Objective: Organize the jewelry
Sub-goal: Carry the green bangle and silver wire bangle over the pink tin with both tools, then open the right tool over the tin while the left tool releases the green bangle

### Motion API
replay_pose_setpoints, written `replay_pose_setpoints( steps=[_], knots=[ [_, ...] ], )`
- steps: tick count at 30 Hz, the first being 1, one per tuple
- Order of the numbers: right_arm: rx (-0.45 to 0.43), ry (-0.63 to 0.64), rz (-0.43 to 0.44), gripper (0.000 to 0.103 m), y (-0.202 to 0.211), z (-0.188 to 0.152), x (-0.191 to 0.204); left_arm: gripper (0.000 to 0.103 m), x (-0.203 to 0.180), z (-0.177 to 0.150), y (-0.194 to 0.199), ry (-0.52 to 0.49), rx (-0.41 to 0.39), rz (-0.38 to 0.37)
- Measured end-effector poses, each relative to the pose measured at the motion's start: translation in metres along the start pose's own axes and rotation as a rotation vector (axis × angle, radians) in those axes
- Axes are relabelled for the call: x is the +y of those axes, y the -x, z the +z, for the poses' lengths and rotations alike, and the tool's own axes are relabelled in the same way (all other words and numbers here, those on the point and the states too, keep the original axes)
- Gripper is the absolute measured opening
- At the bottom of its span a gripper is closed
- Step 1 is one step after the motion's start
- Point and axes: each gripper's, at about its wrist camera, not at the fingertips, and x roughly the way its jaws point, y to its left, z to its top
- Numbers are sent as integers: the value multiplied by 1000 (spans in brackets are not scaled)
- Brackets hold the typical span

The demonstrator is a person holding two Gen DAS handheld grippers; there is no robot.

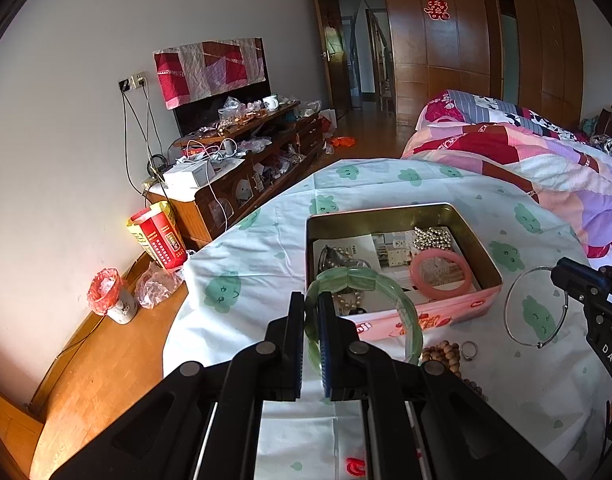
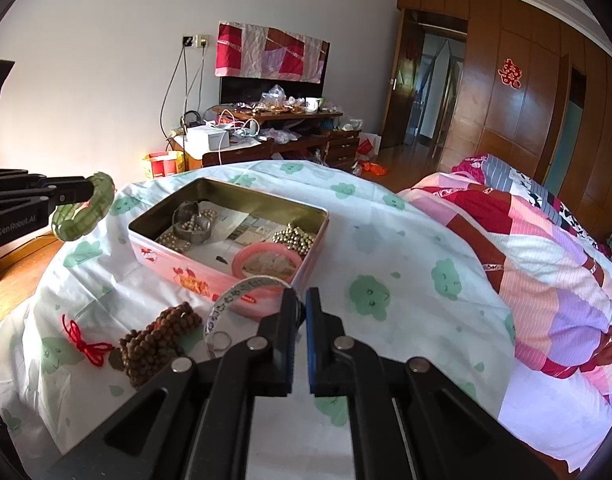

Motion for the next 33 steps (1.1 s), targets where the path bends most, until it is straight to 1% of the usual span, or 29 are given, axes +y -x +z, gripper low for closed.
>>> replay_pose_setpoints(
  steps=[10,13,26,33],
  knots=[
    [-1,5,-7,5,-12,21,-7,6,-3,17,-14,-36,10,10],
    [-2,2,-4,5,-15,28,-9,6,-3,22,-19,-36,18,6],
    [-6,15,0,5,-33,55,-8,6,-1,47,-41,-34,19,43],
    [-10,23,10,5,-46,69,-2,6,-4,51,-55,-34,29,57]
  ],
)
